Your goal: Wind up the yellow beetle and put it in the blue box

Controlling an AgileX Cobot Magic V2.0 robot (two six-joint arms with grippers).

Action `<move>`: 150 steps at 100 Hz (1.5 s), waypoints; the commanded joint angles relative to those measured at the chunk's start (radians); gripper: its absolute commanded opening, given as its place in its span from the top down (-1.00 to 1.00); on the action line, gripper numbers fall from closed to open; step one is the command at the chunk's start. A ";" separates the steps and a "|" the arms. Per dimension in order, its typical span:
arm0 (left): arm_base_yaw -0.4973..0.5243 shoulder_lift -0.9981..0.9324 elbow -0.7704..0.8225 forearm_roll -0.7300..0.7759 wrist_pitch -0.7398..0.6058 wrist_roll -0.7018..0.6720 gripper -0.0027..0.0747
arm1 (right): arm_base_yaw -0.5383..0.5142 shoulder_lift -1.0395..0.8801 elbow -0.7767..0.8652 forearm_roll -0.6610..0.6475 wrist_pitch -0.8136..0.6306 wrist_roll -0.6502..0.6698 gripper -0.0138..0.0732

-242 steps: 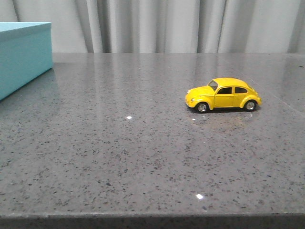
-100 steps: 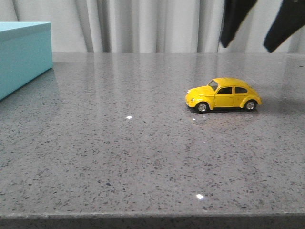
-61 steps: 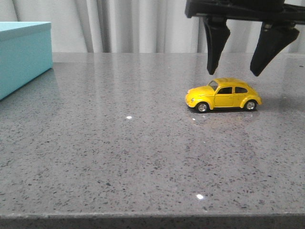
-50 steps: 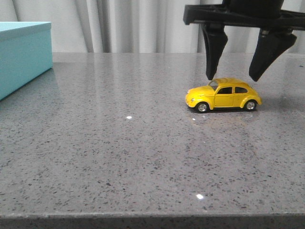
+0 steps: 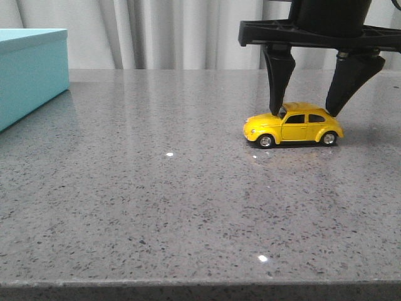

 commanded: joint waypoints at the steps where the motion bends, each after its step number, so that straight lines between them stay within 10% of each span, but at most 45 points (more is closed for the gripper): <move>1: -0.006 0.006 -0.038 -0.010 -0.079 -0.005 0.98 | 0.001 -0.035 -0.035 -0.013 -0.015 -0.001 -0.49; 150: -0.006 0.006 -0.038 -0.010 -0.078 -0.005 0.98 | -0.143 -0.249 -0.038 -0.118 0.175 -0.056 -0.49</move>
